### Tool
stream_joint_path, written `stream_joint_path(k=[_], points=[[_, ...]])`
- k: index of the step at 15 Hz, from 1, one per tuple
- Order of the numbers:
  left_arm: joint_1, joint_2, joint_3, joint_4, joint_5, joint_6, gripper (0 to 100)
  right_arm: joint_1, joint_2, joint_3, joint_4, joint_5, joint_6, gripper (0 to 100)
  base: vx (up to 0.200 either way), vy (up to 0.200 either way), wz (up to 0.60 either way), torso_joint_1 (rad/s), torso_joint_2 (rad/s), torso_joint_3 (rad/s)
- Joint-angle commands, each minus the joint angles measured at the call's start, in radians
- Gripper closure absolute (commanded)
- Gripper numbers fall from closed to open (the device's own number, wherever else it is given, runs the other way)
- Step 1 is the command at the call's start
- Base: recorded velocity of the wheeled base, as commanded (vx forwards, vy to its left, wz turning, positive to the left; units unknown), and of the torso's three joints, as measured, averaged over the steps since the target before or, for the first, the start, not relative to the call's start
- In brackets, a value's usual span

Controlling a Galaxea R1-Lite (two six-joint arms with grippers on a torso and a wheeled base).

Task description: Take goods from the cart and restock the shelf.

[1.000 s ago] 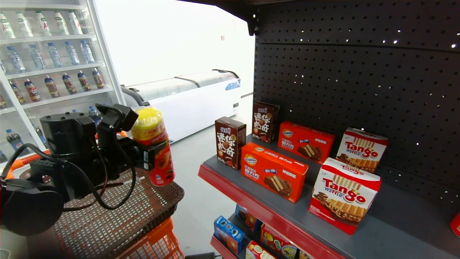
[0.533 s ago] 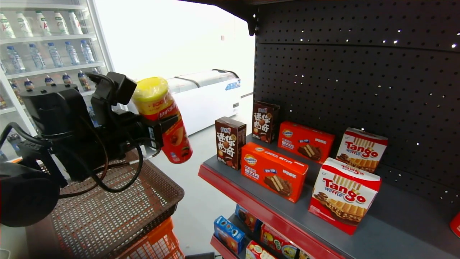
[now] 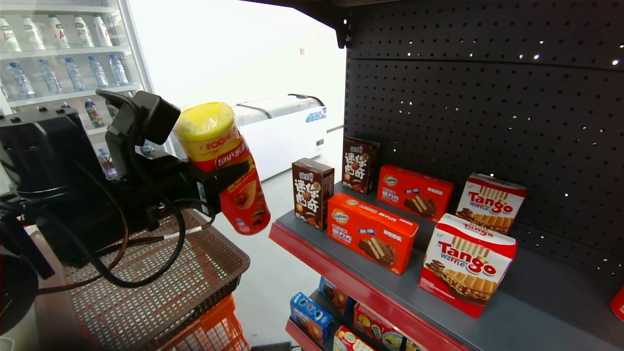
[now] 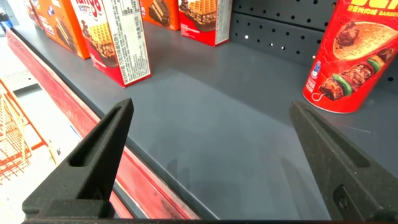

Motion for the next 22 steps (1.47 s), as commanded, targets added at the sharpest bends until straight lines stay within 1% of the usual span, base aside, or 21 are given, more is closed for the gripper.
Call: stream_joint_path(k=[1,2,3,4,5,6,8,9,10,12,13,14,15,17,19,21,22], points=[[-0.026,-0.051,0.012,0.006,-0.001,0.001,100,0.0,0.0,0.0,0.0,0.001,0.0,0,0.0,0.0,0.0,0.0,0.0,0.0],[-0.038,-0.065,0.015,0.011,-0.009,-0.002,100,0.0,0.0,0.0,0.0,0.001,0.0,0,0.0,0.0,0.0,0.0,0.0,0.0],[-0.057,-0.076,0.021,0.011,-0.041,-0.009,100,0.0,0.0,0.0,0.0,0.001,0.0,0,0.0,0.0,0.0,0.0,0.0,0.0],[-0.066,-0.08,0.04,0.013,-0.092,-0.031,100,0.0,0.0,0.0,0.002,-0.001,0.0,0,0.0,0.0,0.0,0.0,0.0,0.0],[-0.069,-0.096,0.058,0.009,-0.156,-0.043,100,0.0,0.0,0.0,0.0,-0.001,0.0,0,0.0,0.0,0.0,0.0,0.0,0.0],[-0.066,-0.105,0.066,0.013,-0.177,-0.043,100,0.0,0.0,0.0,0.0,-0.001,0.0,0,0.0,0.0,0.0,0.0,0.0,0.0],[-0.069,-0.142,0.141,0.011,-0.187,-0.038,100,0.0,0.0,0.0,0.0,0.001,0.0,0,0.0,0.0,0.0,0.0,0.0,0.0],[-0.07,-0.163,0.175,0.013,-0.217,-0.038,100,0.0,0.0,0.0,0.002,0.001,0.0,0,0.0,0.0,0.0,0.0,0.0,0.0],[-0.07,-0.178,0.182,0.017,-0.242,-0.038,100,0.0,0.0,0.0,0.002,-0.001,0.0,0,0.0,0.0,0.0,0.0,0.0,0.0],[-0.072,-0.198,0.17,0.083,-0.257,-0.038,100,0.0,0.0,0.0,0.002,-0.001,0.0,0,0.0,0.0,0.0,0.0,0.0,0.0],[-0.075,-0.206,0.164,0.114,-0.274,-0.037,100,0.0,0.0,0.0,0.0,0.001,0.0,0,0.0,0.0,0.0,0.0,0.0,0.0],[-0.087,-0.208,0.164,0.125,-0.289,-0.037,100,0.0,0.0,0.0,0.0,-0.001,0.0,0,0.0,0.0,0.0,0.0,0.0,0.0],[-0.095,-0.208,0.167,0.125,-0.293,-0.037,100,0.0,0.0,0.0,0.002,-0.001,0.0,0,0.0,0.0,0.0,0.0,0.0,0.0],[-0.101,-0.209,0.158,0.128,-0.323,-0.038,100,0.0,0.0,0.0,0.0,-0.001,0.0,0,0.0,0.0,0.0,0.0,0.0,0.0],[-0.107,-0.215,0.158,0.128,-0.328,-0.038,100,0.0,0.0,0.0,0.0,0.001,0.0,0,0.0,0.0,0.0,0.0,0.0,0.0],[-0.126,-0.231,0.158,0.135,-0.354,-0.038,100,0.0,0.0,0.0,0.002,0.001,-0.002,0,0.0,0.0,0.0,0.0,0.0,0.0],[-0.129,-0.26,0.153,0.203,-0.372,-0.038,100,0.0,0.0,0.0,0.0,0.001,-0.002,0,0.0,0.0,0.0,0.0,0.0,0.0]])
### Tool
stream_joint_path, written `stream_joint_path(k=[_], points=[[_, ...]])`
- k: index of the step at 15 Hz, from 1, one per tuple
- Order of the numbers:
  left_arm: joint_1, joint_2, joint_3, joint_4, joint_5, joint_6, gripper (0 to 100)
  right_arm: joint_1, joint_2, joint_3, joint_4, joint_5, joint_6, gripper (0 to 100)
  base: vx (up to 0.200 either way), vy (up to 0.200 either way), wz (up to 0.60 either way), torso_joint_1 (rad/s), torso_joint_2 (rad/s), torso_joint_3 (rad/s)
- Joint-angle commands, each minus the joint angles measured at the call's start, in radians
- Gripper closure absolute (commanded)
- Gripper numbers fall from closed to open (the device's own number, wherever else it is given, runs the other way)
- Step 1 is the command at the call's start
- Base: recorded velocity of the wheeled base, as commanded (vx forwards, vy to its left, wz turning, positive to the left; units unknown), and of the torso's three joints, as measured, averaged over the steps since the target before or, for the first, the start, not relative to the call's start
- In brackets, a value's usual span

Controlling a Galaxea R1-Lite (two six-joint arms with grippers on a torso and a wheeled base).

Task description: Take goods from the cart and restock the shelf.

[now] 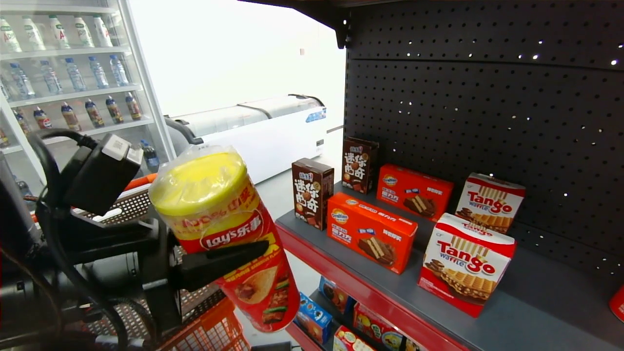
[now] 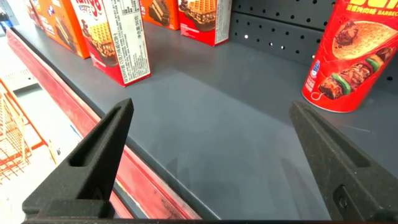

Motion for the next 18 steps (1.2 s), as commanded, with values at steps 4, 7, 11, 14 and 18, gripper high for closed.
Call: stream_joint_path(k=[4,7,11,14,18], points=[[-0.033,-0.095,-0.007,0.136,-0.042,0.001,100,0.001,0.0,0.0,-0.001,0.002,-0.001,0,0.0,0.0,0.0,0.0,0.0,0.0],[-0.033,-0.093,-0.008,0.133,-0.044,0.003,100,0.001,0.0,0.0,-0.001,0.002,-0.001,0,0.0,0.0,0.0,0.0,0.0,0.0],[-0.033,-0.065,-0.019,0.127,-0.045,0.003,100,0.001,0.0,0.0,-0.001,0.002,-0.001,0,0.0,0.0,-0.3,0.001,0.0,0.002],[-0.037,-0.055,-0.031,0.127,-0.045,0.003,100,0.001,0.0,0.0,0.001,0.002,-0.001,0,0.0,0.0,-0.6,0.002,0.01,0.001],[-0.061,-0.041,-0.048,0.127,-0.045,0.003,100,0.001,0.0,0.0,-0.001,0.002,-0.001,0,0.0,0.0,-0.3,0.002,0.0,0.001]])
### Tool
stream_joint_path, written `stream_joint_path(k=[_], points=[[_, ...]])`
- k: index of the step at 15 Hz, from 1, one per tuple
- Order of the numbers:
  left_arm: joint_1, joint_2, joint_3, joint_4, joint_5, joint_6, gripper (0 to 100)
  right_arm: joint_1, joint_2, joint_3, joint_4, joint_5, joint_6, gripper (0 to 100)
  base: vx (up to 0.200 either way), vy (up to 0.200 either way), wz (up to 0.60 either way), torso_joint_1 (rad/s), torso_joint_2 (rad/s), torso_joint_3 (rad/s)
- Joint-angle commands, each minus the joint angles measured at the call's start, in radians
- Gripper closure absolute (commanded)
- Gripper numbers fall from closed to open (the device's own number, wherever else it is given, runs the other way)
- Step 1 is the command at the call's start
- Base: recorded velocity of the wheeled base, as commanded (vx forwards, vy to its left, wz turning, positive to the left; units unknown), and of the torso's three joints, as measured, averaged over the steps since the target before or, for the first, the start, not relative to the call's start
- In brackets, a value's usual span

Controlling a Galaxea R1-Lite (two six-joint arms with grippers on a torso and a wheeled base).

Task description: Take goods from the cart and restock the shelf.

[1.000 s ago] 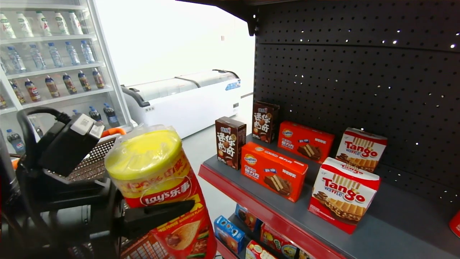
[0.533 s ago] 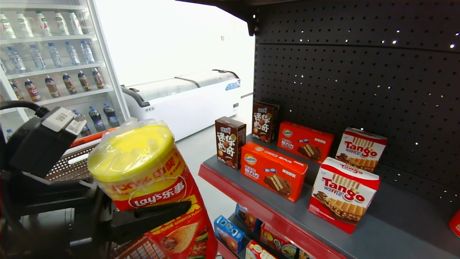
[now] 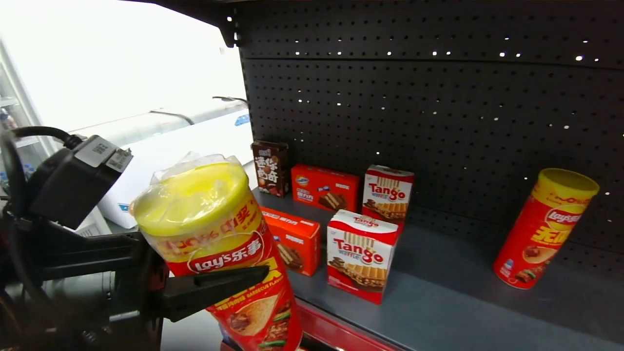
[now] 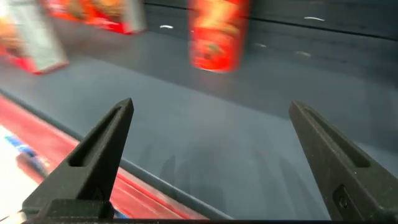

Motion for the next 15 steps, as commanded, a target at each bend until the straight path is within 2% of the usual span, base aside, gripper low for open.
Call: stream_joint_path(k=[1,3,9,15], points=[[-0.012,0.011,-0.004,0.0,0.0,0.0,100,0.001,0.0,0.0,0.001,0.001,0.0,0,0.0,0.0,0.0,0.0,0.0,0.0],[-0.033,0.014,-0.007,0.0,0.0,0.0,100,0.001,0.0,0.0,0.002,0.001,0.0,0,0.0,0.0,0.0,0.0,0.0,0.0],[-0.035,0.04,-0.04,-0.002,0.0,0.002,100,0.001,0.0,0.0,0.001,0.001,0.0,0,0.0,0.0,0.0,0.0,0.0,0.0],[-0.036,0.042,-0.04,-0.002,0.0,0.002,100,0.001,0.0,0.0,0.001,0.001,0.0,0,0.0,0.0,-0.6,0.002,0.0,0.002]])
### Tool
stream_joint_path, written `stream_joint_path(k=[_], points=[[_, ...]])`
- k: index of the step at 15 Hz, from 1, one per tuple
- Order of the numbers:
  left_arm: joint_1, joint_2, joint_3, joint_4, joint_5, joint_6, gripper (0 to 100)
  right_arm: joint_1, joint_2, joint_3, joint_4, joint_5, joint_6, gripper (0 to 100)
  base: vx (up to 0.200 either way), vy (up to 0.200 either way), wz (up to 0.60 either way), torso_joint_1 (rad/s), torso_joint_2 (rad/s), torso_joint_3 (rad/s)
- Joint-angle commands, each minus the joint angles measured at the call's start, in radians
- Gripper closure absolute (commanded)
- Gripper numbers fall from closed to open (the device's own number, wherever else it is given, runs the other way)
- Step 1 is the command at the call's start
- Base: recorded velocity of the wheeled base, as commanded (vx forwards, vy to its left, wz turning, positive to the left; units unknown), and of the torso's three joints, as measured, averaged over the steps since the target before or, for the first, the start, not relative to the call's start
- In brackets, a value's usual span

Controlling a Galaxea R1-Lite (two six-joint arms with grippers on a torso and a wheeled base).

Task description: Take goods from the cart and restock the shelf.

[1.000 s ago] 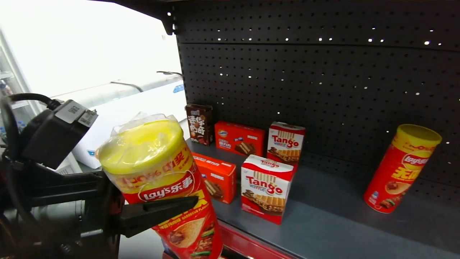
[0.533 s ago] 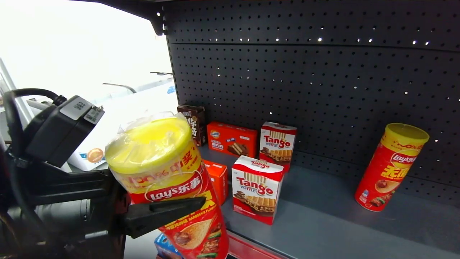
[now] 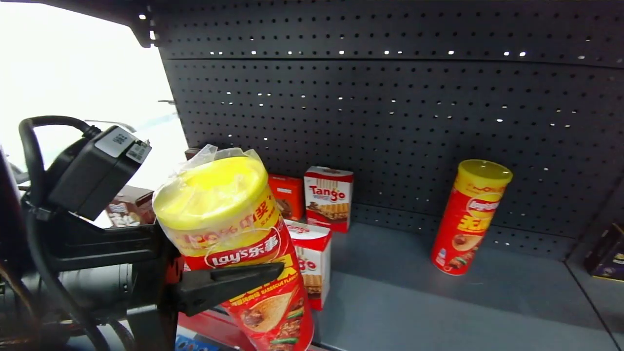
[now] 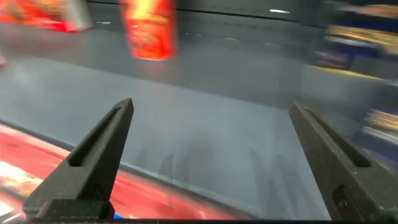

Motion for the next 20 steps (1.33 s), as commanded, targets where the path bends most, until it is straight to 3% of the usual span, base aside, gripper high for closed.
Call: stream_joint_path(k=[1,4,19,20], points=[[0.0,0.003,0.0,0.002,0.0,0.0,100,0.0,0.0,0.0,0.001,0.001,0.0,0,0.0,0.0,-0.6,0.007,0.01,0.007],[0.0,0.004,0.0,0.002,0.0,0.0,100,0.0,0.0,0.0,0.001,0.001,0.0,0,0.0,0.0,-0.6,-0.001,0.0,-0.002],[0.006,0.001,0.014,0.004,0.003,0.0,100,-0.005,0.003,-0.011,0.002,0.008,-0.017,0,0.0,0.0,0.0,0.0,0.0,0.0],[0.006,0.003,0.011,0.004,0.003,-0.002,100,-0.006,0.26,-0.331,0.016,0.045,-0.043,0,0.0,0.0,0.0,0.0,0.0,0.0]])
